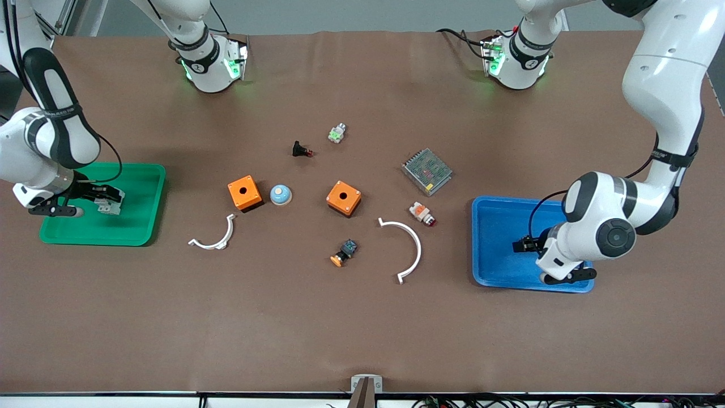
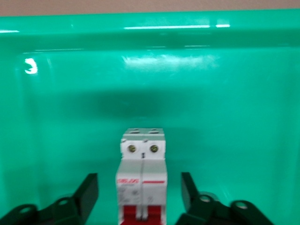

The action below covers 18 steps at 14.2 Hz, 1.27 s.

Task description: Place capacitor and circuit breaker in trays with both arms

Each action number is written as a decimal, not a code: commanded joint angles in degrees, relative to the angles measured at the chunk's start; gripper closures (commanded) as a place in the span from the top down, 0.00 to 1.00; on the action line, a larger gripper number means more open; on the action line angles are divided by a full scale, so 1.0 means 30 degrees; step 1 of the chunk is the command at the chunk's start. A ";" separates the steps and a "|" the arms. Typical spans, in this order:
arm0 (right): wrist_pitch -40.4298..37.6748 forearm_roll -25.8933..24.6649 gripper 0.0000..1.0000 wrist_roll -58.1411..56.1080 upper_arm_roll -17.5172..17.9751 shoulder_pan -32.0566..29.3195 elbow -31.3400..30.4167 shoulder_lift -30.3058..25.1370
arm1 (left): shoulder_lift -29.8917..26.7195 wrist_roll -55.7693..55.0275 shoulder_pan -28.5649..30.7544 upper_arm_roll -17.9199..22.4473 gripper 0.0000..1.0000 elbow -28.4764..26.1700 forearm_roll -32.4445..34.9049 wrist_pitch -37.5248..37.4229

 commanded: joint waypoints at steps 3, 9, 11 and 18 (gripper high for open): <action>-0.7748 -0.0264 1.00 0.1796 0.0192 0.1859 0.4972 -0.1201 | -0.3998 0.2790 0.2576 -0.1452 1.00 -0.0416 -0.1445 -0.2941; -1.1008 -0.0206 1.00 0.6723 0.0250 0.6075 0.6358 -0.3219 | -0.8304 0.4844 0.4338 -0.1806 1.00 -0.0387 -0.3935 -0.5697; -1.1654 0.0028 1.00 0.6755 0.0280 0.6958 0.6563 -0.3748 | -0.9507 0.5226 0.4400 -0.1748 1.00 -0.0329 -0.4467 -0.6020; -1.5901 0.0439 1.00 0.6784 0.0251 0.8486 1.0659 -0.3868 | -1.0449 0.5227 0.4429 -0.1718 1.00 0.2014 -0.4674 -0.7806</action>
